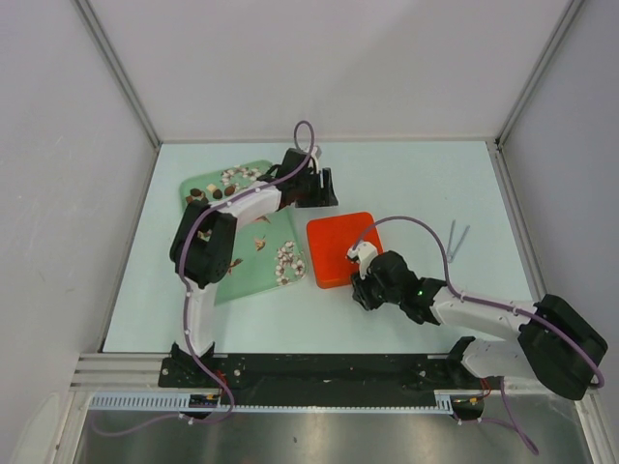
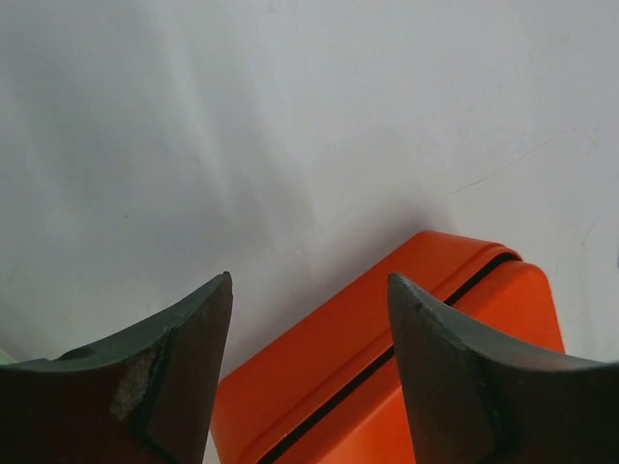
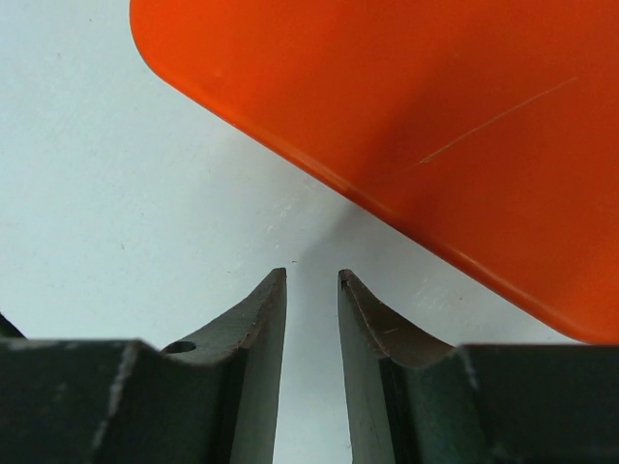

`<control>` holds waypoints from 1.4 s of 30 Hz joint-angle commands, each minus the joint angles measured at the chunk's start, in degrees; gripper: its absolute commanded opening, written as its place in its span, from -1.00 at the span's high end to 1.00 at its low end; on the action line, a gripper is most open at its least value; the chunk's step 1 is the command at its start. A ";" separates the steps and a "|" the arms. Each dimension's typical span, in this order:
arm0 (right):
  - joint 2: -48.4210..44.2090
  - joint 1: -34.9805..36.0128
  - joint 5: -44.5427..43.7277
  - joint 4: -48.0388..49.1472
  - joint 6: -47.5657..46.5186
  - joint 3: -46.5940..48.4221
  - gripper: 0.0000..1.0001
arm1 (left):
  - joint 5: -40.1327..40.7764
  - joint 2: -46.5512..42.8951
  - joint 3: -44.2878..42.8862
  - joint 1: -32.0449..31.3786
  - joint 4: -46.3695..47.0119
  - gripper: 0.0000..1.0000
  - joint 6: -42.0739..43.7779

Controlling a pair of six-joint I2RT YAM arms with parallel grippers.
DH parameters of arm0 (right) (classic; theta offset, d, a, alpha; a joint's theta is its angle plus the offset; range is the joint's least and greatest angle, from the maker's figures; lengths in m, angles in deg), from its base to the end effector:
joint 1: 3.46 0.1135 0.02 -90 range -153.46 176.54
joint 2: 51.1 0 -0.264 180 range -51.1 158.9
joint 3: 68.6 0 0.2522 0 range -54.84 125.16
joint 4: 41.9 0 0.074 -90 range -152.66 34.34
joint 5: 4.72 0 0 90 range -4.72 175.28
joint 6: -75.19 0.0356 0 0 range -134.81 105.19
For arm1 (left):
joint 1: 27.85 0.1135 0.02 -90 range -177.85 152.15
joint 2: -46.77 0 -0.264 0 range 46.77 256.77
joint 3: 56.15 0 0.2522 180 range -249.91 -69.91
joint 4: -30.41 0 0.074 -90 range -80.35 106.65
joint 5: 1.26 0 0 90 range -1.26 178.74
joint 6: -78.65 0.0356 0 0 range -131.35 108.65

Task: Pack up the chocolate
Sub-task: Close the box lid on the packing box.

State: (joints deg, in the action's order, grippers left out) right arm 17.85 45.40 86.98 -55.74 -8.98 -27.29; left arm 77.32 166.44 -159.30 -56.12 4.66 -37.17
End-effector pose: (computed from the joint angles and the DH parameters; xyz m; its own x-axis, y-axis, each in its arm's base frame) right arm 0.1510 0.1744 0.1703 -0.5115 -0.4311 -0.7433 -0.7192 0.6882 0.0956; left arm 0.4133 -0.2303 0.1979 -0.7917 -0.0590 -0.6081 0.2760 0.8534 -0.4422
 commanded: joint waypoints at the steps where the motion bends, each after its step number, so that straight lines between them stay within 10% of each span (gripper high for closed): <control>1: 1.27 0.80 -1.69 3.85 -2.13 2.68 0.35 | -3.69 1.78 -3.08 0.41 -2.95 -0.29 0.78; 27: 2.86 0.71 -5.74 8.08 -5.74 7.25 0.35 | -7.39 4.60 -1.32 0.41 -2.87 0.13 -0.54; 42: -6.70 -0.78 -2.32 0.53 -1.61 7.43 0.35 | 2.27 -2.50 -4.40 1.11 -1.55 -0.34 1.13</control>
State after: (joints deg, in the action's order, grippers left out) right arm 16.47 45.99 83.43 -53.68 -12.61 -22.66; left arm 75.53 170.92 -160.92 -55.40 1.92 -37.08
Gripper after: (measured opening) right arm 0.322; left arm 0.640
